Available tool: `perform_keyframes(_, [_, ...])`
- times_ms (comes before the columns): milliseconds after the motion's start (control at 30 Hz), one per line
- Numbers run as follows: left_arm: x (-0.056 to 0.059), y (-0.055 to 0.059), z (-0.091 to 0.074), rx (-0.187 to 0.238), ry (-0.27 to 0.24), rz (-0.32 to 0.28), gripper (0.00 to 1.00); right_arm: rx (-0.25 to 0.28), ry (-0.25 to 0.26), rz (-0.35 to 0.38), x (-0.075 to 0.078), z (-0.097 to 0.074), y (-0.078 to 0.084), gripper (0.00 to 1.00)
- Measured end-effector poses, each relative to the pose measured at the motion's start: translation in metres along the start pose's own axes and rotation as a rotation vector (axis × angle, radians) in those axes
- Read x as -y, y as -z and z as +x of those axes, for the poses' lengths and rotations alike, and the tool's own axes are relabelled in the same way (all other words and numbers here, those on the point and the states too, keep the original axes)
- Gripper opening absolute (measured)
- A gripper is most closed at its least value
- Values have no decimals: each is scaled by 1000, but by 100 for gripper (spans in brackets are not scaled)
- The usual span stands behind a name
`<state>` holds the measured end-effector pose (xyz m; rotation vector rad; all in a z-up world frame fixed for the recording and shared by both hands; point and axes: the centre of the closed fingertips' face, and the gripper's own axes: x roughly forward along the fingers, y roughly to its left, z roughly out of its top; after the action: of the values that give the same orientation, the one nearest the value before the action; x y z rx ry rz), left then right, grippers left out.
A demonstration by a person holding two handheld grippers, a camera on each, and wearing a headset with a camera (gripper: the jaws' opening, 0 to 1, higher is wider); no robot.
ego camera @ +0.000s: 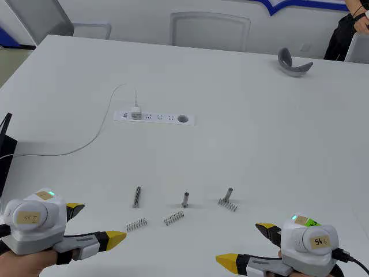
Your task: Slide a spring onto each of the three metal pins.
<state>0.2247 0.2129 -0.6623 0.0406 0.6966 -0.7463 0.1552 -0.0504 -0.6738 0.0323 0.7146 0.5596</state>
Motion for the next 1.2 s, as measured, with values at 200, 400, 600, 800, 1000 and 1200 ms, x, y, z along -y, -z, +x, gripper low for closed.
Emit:
perform_keyframes(200, [1, 1, 4, -8, 11, 12, 80, 0, -3, 6, -2, 1, 0, 86])
perform_keyframes(400, [2, 1, 5, -8, 21, 9, 80, -7, -3, 10, -2, 3, 1, 86])
perform_keyframes(600, [3, -2, 7, -2, 32, 16, 80, -6, -5, 17, -3, 4, 1, 86])
perform_keyframes(800, [2, -4, 9, 6, 39, 14, 79, -19, 0, 21, -1, 5, 3, 86])
perform_keyframes(1000, [-5, -8, 16, 8, 34, 12, 79, -31, 1, 25, -1, 5, 5, 86])
perform_keyframes(1200, [-12, -13, 25, 0, 25, 11, 77, -37, -6, 37, -4, 8, 4, 86])
